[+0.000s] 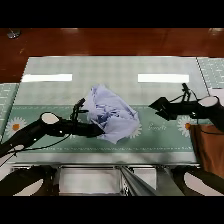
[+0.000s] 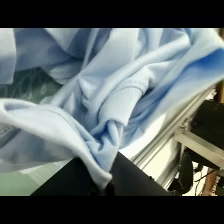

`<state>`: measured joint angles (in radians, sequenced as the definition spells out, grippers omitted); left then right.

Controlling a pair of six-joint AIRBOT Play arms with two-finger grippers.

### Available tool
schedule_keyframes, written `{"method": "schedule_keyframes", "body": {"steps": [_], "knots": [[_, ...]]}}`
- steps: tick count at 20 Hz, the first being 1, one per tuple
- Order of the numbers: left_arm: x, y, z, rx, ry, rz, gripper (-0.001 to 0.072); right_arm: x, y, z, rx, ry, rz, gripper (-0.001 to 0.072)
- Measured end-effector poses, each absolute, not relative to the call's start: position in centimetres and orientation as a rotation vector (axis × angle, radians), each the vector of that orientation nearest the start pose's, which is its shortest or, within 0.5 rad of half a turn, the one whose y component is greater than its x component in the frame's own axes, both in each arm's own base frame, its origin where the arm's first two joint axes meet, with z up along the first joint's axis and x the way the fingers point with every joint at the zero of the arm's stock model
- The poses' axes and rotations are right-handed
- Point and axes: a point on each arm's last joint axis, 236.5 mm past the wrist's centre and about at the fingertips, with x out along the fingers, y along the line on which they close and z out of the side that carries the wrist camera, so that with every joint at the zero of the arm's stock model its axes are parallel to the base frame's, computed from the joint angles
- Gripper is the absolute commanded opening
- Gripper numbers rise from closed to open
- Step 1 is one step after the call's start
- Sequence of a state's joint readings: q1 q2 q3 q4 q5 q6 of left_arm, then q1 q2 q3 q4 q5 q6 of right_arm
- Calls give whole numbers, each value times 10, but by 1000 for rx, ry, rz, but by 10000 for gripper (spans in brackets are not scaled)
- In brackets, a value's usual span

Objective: Fold the shirts.

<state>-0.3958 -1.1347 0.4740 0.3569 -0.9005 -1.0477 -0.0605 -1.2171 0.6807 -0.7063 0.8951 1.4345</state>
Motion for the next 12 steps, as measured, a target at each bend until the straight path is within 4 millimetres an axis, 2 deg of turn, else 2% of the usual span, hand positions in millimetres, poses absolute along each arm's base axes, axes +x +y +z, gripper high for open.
{"method": "schedule_keyframes", "body": {"steps": [2, 4, 6, 12], "knots": [[209, -269, -43, -659, 1369, -811, 36, 347, 141, -61, 820, 1313, 257, 622], [214, -266, -39, -671, 1360, -814, 36, 354, 162, -68, 799, 1369, 303, 622], [217, -264, -37, -681, 1354, -815, 36, 350, 178, -75, 787, 1446, 342, 622], [218, -262, -34, -690, 1354, -825, 37, 340, 204, -88, 774, 1552, 380, 622]]}}
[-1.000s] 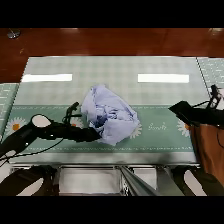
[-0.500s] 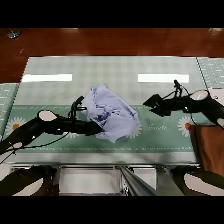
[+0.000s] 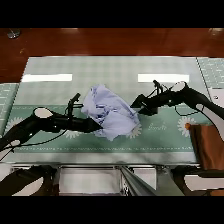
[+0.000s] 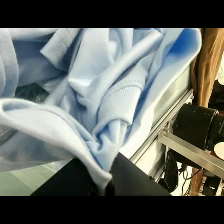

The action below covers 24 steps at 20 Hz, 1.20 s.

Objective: Fold the shirts.

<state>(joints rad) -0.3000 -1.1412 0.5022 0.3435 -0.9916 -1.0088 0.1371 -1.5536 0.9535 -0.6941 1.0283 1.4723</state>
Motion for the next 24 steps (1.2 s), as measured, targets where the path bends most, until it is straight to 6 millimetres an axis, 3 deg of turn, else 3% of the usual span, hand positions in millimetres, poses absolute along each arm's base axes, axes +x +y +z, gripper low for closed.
{"method": "schedule_keyframes", "body": {"steps": [2, 4, 5, 8, 11, 13, 14, 16, 18, 19, 21, 23, 24], "knots": [[218, -262, -34, -691, 1355, -827, 36, 334, 214, -92, 769, 1581, 395, 590], [217, -262, -34, -691, 1355, -827, 36, 327, 221, -98, 741, 1605, 404, 160], [218, -263, -33, -691, 1354, -830, 35, 325, 221, -102, 709, 1609, 412, 20], [226, -268, -13, -672, 1321, -884, 35, 335, 232, -86, 680, 1567, 486, 18], [266, -275, 48, -607, 1148, -964, 35, 372, 239, -34, 612, 1419, 569, 19], [301, -276, 112, -559, 980, -1003, 35, 405, 238, 27, 536, 1258, 603, 18], [318, -275, 148, -537, 888, -1012, 35, 421, 235, 67, 490, 1160, 609, 18], [341, -267, 221, -454, 708, -1016, 35, 445, 224, 157, 399, 939, 605, 18], [353, -252, 287, -346, 563, -972, 35, 447, 209, 259, 324, 699, 594, 18], [354, -244, 314, -299, 508, -943, 35, 439, 200, 305, 288, 590, 587, 18], [345, -227, 367, -212, 398, -884, 35, 403, 183, 391, 231, 383, 580, 18], [324, -212, 414, -155, 290, -845, 35, 355, 168, 457, 187, 212, 578, 18], [310, -207, 431, -135, 249, -837, 35, 332, 162, 478, 166, 151, 579, 19]]}}
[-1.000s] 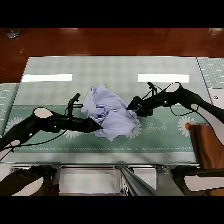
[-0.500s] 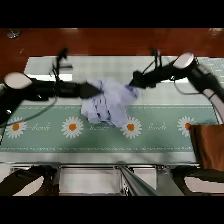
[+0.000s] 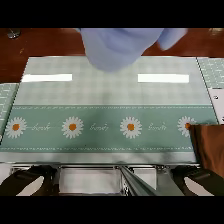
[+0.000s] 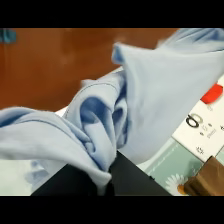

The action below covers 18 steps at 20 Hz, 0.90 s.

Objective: Fold the shirts.

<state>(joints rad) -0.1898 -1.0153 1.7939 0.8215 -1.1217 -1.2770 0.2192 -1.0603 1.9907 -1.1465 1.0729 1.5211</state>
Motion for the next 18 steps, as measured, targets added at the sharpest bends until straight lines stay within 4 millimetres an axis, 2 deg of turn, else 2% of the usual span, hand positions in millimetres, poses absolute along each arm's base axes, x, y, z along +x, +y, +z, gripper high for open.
{"method": "schedule_keyframes", "body": {"steps": [2, 4, 6, 8, 11, 15, 18], "knots": [[283, -198, 458, -103, 179, -822, 35, 288, 151, 509, 128, 60, 583, 18], [255, -192, 471, -83, 154, -823, 35, 254, 143, 521, 91, 22, 584, 18], [231, -189, 469, -68, 180, -831, 35, 230, 139, 521, 62, 25, 588, 19], [217, -188, 453, -58, 258, -838, 35, 217, 136, 513, 36, 58, 587, 19], [208, -193, 400, -79, 471, -866, 36, 218, 139, 478, 26, 188, 596, 19], [199, -209, 300, -123, 798, -914, 36, 248, 147, 388, 47, 472, 596, 18], [214, -220, 231, -182, 926, -876, 36, 277, 154, 315, 90, 644, 579, 19]]}}
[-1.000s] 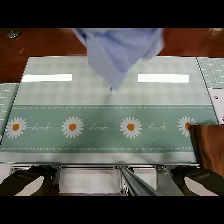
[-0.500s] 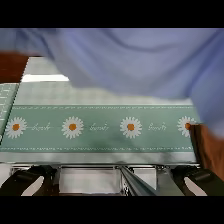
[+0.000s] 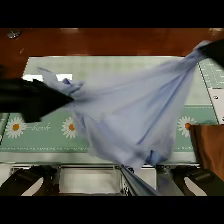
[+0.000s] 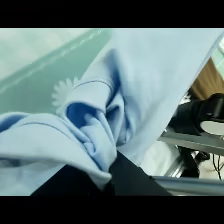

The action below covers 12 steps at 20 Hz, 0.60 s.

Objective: Fold the shirts.

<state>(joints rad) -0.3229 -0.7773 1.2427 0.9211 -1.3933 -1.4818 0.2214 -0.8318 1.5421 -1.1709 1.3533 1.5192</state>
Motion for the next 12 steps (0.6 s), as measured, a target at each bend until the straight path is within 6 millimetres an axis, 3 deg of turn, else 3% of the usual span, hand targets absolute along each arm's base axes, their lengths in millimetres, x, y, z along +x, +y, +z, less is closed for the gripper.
{"method": "schedule_keyframes", "body": {"steps": [4, 9, 10, 11, 12], "knots": [[259, -224, 152, -283, 950, -736, 36, 337, 164, 233, 180, 771, 522, 18], [328, -217, 76, -366, 911, -546, 41, 428, 190, 165, 389, 860, 506, 19], [340, -215, 62, -376, 908, -513, 129, 446, 197, 153, 430, 879, 510, 32], [350, -214, 48, -384, 911, -483, 459, 461, 202, 141, 464, 903, 509, 265], [357, -212, 35, -405, 926, -451, 699, 475, 205, 131, 507, 921, 499, 654]]}}
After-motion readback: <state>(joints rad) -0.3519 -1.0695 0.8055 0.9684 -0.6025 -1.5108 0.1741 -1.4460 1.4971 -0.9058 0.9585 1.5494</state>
